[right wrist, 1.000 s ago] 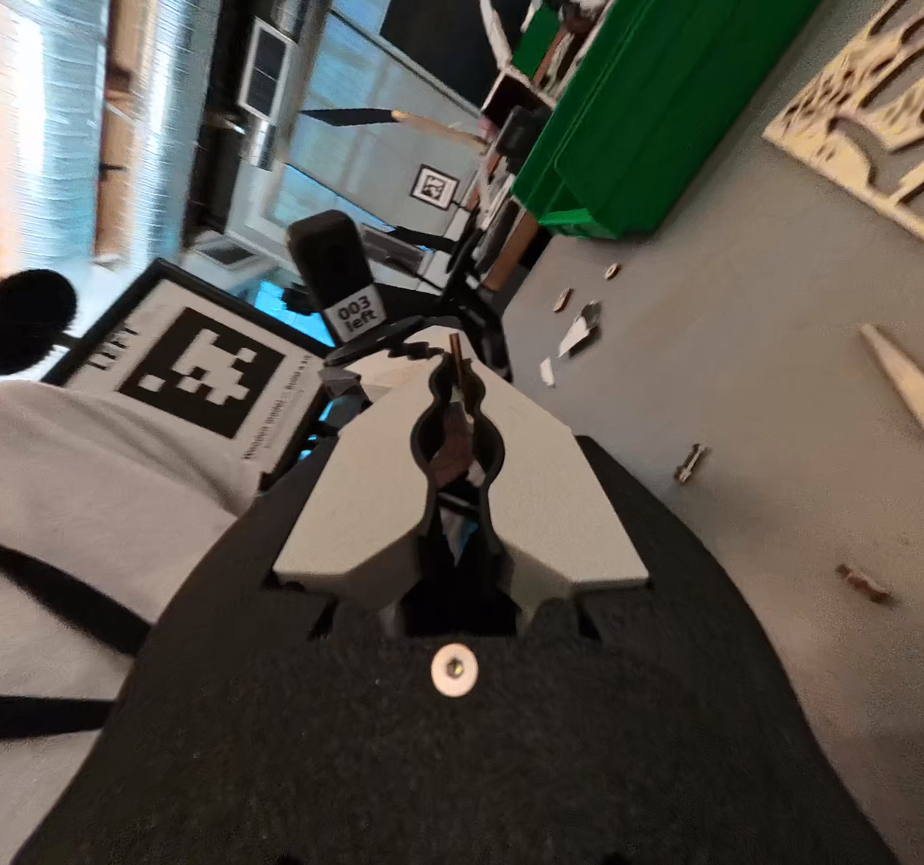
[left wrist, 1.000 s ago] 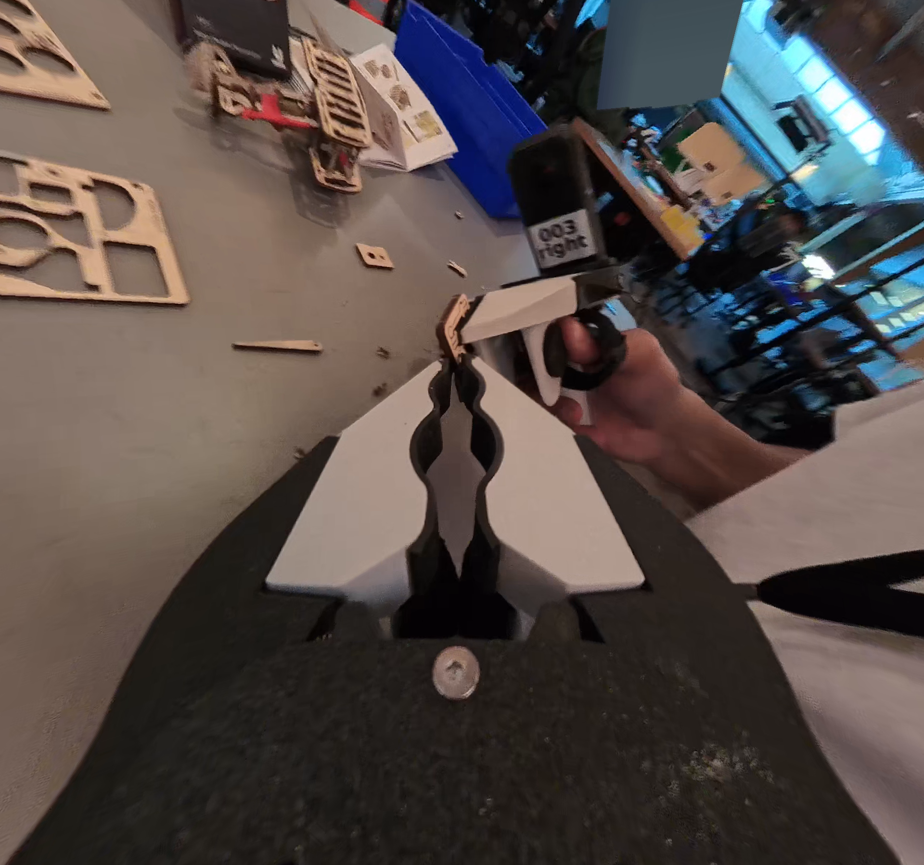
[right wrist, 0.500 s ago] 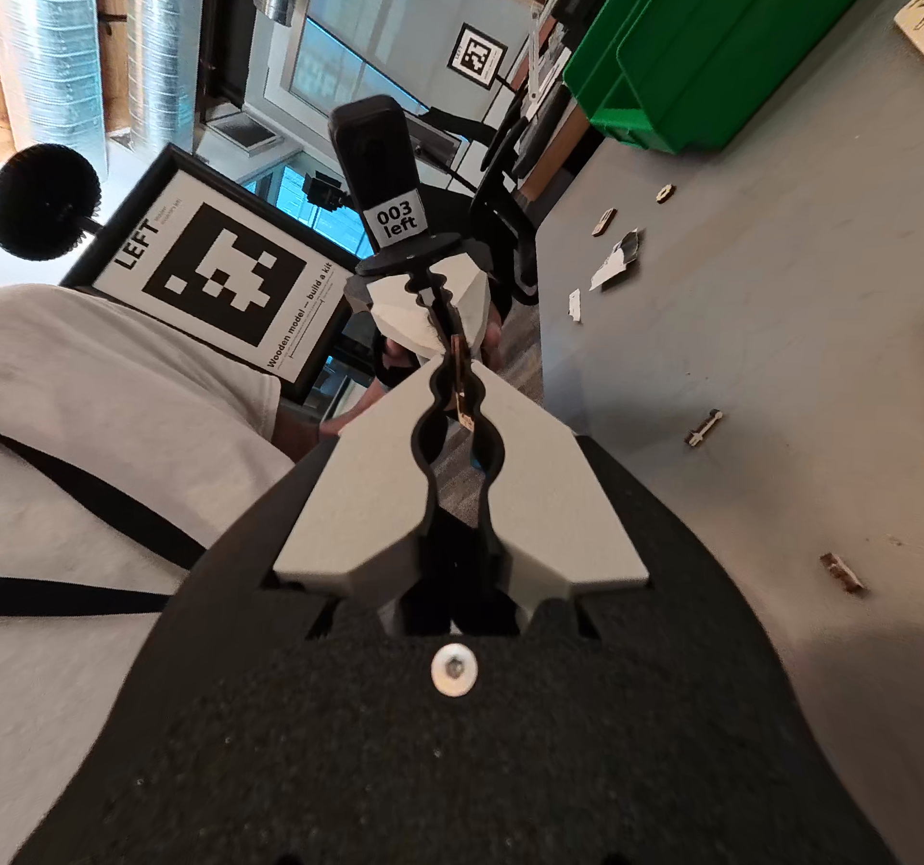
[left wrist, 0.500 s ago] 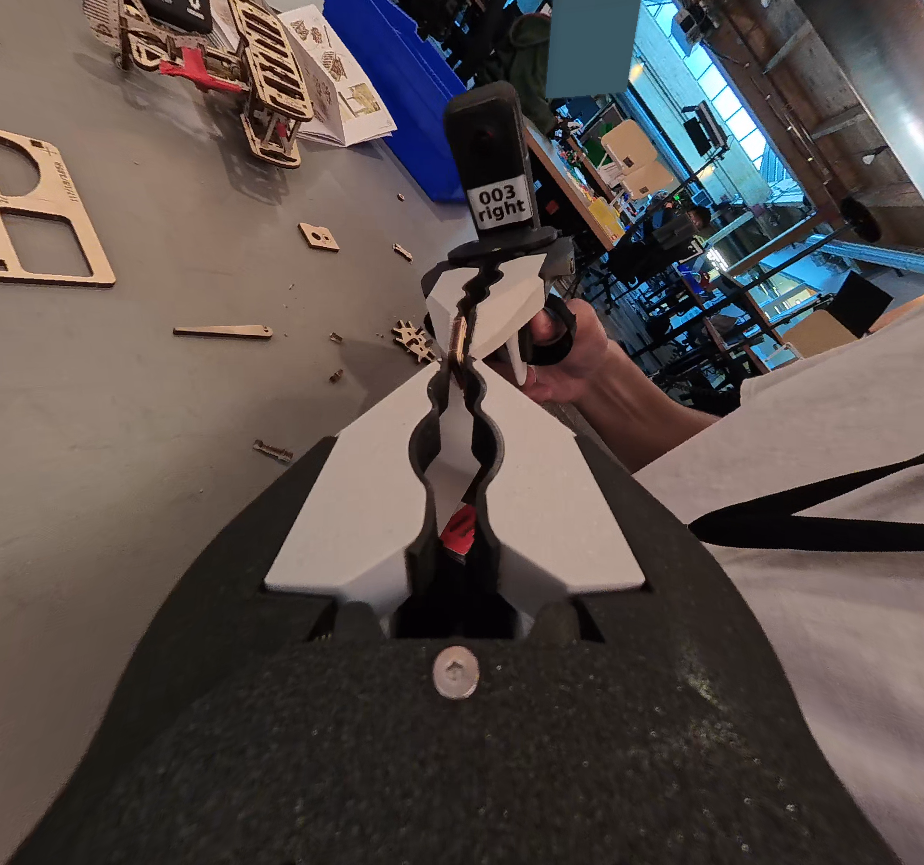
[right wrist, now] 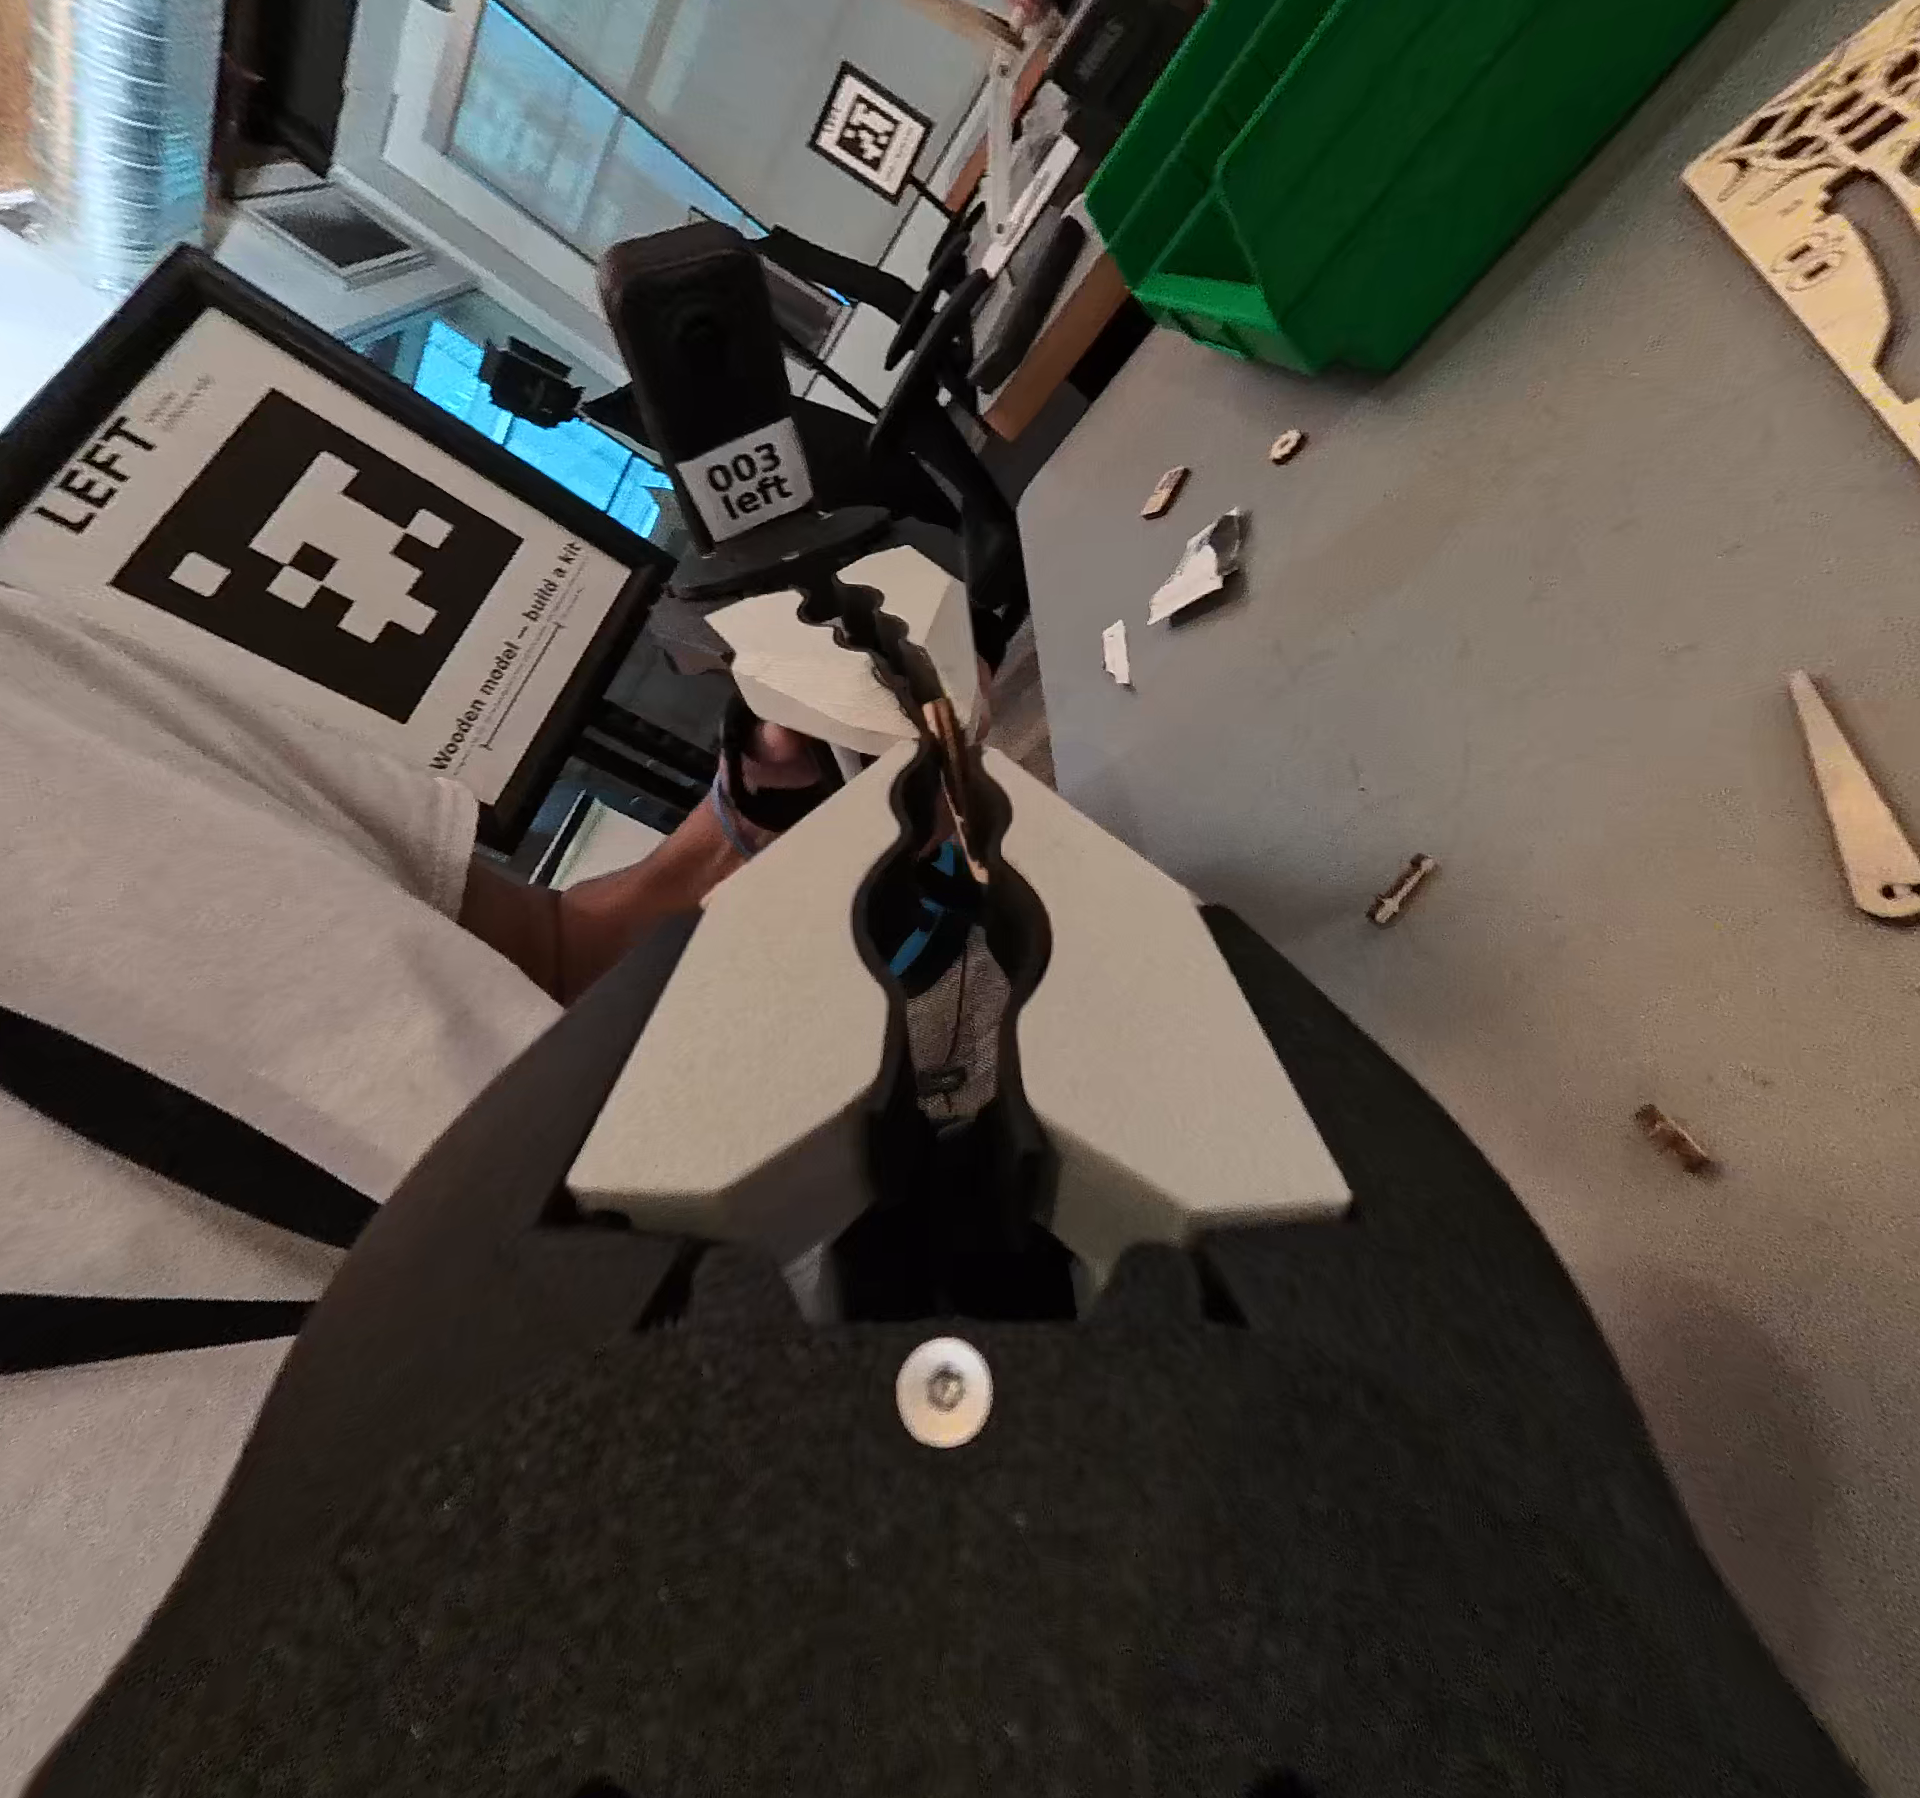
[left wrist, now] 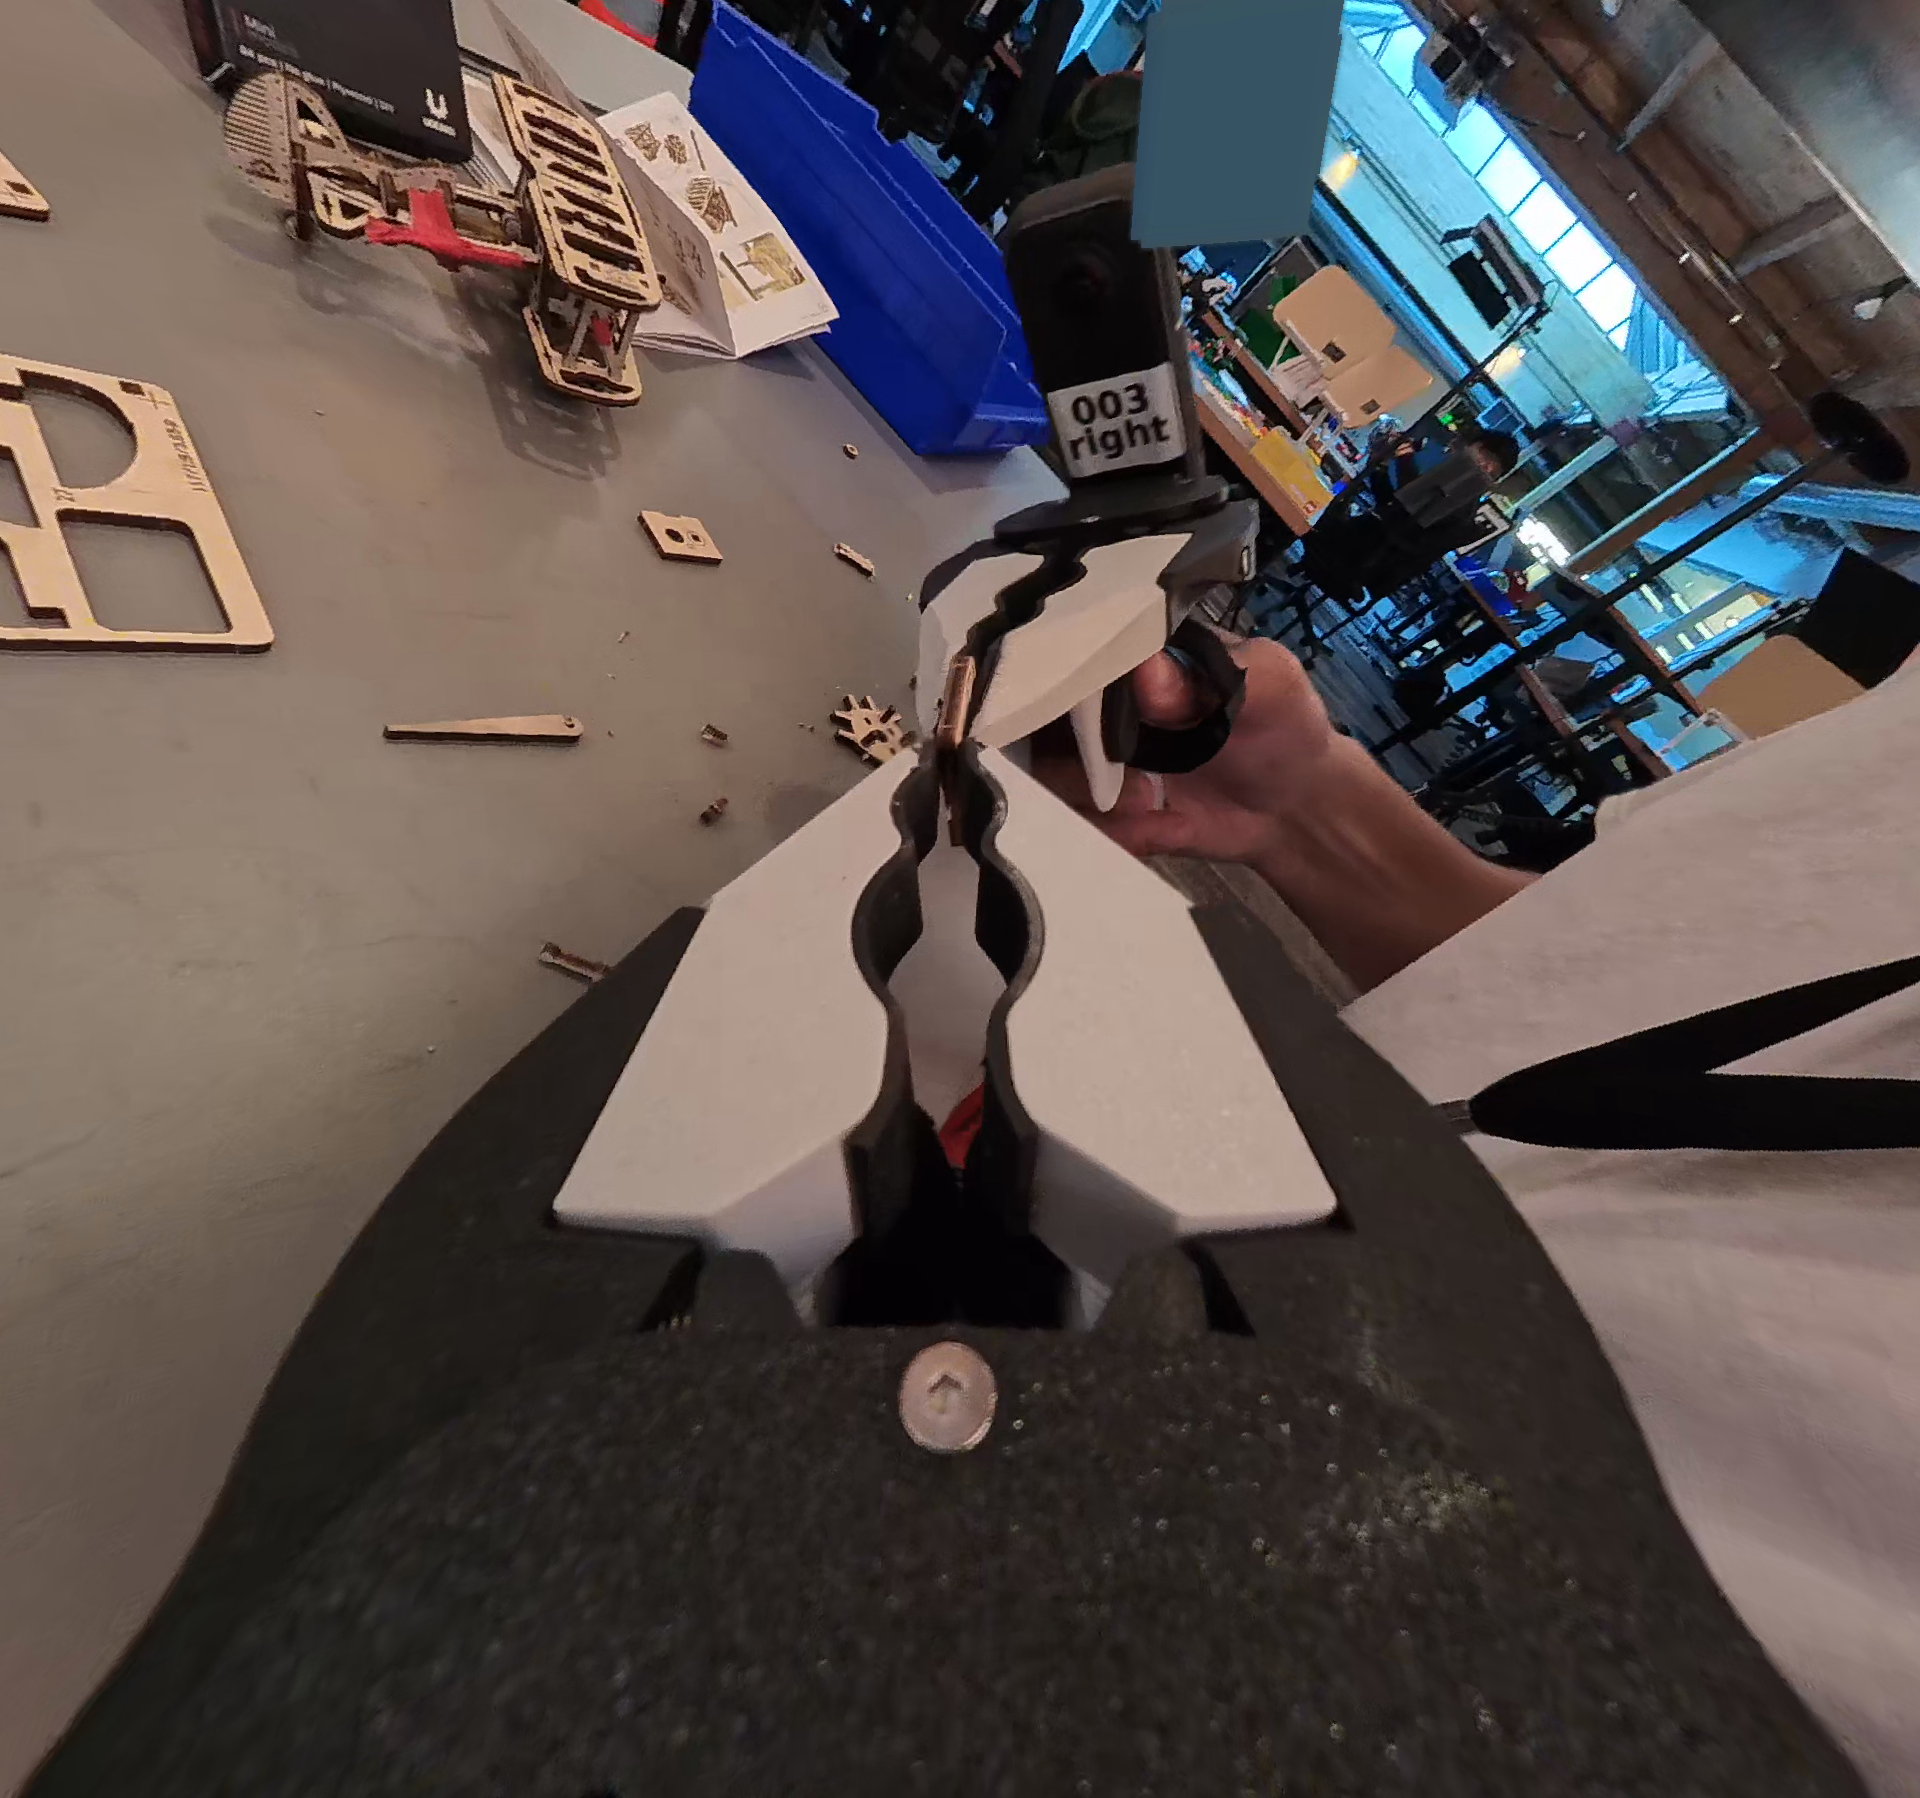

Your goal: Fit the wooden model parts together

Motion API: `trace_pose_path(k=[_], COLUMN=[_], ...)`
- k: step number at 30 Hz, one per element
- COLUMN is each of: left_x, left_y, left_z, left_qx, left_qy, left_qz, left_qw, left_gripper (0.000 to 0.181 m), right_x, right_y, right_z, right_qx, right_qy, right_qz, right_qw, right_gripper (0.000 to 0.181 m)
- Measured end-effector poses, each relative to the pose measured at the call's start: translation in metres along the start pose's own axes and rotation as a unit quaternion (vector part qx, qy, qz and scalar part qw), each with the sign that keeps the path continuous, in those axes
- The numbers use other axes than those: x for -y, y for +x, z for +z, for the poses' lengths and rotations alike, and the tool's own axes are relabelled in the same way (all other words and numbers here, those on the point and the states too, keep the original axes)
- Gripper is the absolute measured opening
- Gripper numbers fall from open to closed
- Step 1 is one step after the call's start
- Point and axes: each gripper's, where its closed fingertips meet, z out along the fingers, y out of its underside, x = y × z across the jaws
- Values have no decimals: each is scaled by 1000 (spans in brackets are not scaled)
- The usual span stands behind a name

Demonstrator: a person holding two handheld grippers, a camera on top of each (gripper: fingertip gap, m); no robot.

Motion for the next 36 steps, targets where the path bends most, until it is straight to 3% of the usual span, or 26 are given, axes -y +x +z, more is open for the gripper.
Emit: trace_pose_path(k=[7,11,17,23,29,36], left_x=[-8,-10,-6,-5,-5,-7], left_y=[-10,-13,-17,-14,-11,-9], left_z=[5,5,10,13,16,18], left_qx=[16,19,-5,-39,-64,-38], left_qy=[-11,-13,26,51,55,49], left_qz=[-5,-1,-111,-161,-180,-140], left_qw=[1000,1000,993,985,980,988], left_gripper=[0,0,0,0,0,0], right_x=[-5,-5,5,5,2,0], right_y=[13,16,22,20,19,18], right_z=[-1,0,-3,-8,-12,-15], right_qx=[-61,-41,-57,-69,-65,-110], right_qy=[-3,12,47,64,57,20], right_qz=[1,4,-47,-78,-86,-133], right_qw=[998,999,996,993,992,985], right_gripper=[3,5,10,7,7,6])
